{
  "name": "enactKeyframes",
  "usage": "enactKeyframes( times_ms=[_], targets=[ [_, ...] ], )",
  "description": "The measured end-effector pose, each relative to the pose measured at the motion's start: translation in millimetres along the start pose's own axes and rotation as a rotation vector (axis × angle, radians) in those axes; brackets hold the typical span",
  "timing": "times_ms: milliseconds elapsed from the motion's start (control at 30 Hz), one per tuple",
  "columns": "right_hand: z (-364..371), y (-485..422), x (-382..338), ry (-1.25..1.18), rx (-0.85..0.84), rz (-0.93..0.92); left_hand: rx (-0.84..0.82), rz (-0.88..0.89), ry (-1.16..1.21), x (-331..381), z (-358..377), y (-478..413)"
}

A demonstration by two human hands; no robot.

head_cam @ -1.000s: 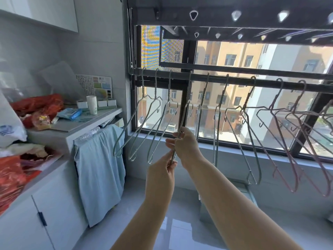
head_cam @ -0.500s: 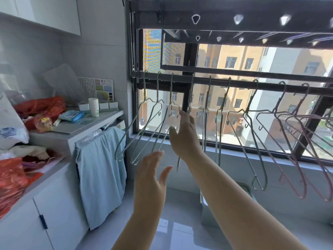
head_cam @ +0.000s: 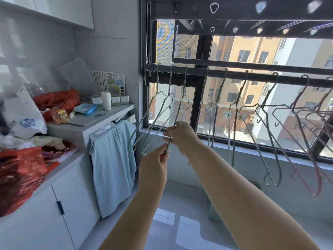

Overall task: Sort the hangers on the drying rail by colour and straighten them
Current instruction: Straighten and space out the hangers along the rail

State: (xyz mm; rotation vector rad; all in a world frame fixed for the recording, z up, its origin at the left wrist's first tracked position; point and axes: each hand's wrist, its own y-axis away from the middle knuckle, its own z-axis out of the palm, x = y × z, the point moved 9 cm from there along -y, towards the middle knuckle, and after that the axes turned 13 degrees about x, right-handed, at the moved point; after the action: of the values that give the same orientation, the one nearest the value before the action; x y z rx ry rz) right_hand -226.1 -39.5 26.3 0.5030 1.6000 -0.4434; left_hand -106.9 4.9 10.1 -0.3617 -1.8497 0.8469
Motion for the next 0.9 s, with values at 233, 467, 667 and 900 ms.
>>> enactKeyframes(
  times_ms=[233, 467, 667, 900],
  targets=[
    [-10, 3, 0, -0.108, 0.030, 0.006, -0.020, 0.028, 0.032, 8, 5, 1],
    [-20, 6, -2, -0.041, 0.067, -0.008, -0.061, 0.003, 0.046, 12, 11, 2],
    [-30, 9, -6, 0.190, 0.134, -0.091, -0.109, 0.024, 0.094, 13, 14, 8],
    [-10, 30, -49, 0.381, 0.099, -0.476, 0.210, 0.198, -0.037, 9, -30, -4]
  ],
)
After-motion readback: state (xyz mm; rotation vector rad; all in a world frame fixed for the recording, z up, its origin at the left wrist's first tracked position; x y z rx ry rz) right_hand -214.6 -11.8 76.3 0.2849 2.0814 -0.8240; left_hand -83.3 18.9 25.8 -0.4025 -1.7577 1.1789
